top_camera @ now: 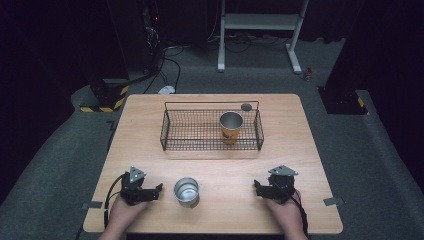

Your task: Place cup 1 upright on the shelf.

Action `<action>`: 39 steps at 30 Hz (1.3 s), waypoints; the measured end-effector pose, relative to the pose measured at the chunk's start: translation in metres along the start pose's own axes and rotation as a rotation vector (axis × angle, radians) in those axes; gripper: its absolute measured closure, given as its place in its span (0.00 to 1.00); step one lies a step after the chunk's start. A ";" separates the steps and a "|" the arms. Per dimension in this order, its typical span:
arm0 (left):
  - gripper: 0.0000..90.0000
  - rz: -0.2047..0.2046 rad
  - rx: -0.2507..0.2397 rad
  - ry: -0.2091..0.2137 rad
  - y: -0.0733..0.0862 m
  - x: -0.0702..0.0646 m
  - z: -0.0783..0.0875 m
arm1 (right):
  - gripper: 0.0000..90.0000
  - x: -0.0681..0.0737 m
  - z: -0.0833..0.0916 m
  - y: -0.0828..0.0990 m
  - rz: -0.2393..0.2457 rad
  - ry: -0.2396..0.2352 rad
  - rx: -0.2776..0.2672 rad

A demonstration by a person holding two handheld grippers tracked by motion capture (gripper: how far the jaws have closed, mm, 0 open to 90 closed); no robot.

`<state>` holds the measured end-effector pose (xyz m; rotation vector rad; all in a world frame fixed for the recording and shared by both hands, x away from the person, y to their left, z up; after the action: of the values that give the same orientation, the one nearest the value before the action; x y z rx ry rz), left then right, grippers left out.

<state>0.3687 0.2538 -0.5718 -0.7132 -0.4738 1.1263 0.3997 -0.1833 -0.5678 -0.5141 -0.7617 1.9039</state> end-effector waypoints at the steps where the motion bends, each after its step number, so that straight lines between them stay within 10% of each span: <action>1: 0.08 -0.002 0.001 0.003 0.000 0.000 0.000 | 0.13 0.000 0.000 0.000 0.000 -0.001 0.000; 25: 0.08 -0.017 0.011 0.025 -0.002 0.004 0.002 | 0.12 0.000 -0.001 -0.001 -0.003 0.000 0.002; 39: 0.08 -0.003 -0.137 0.096 -0.020 -0.002 0.029 | 0.12 -0.001 -0.003 -0.003 -0.003 0.002 0.002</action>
<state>0.3613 0.2544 -0.5375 -0.8814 -0.4735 1.0590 0.4039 -0.1825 -0.5677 -0.5134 -0.7594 1.9012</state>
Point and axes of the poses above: each handheld gripper's, and its own axes: z roughly backward along the jaws, y roughly out of its underside, x roughly to its left, the point moved 6 cm from there along -z, roughly forward along the jaws, and after that the axes turned 1 degree about z, right-handed, at the moved point
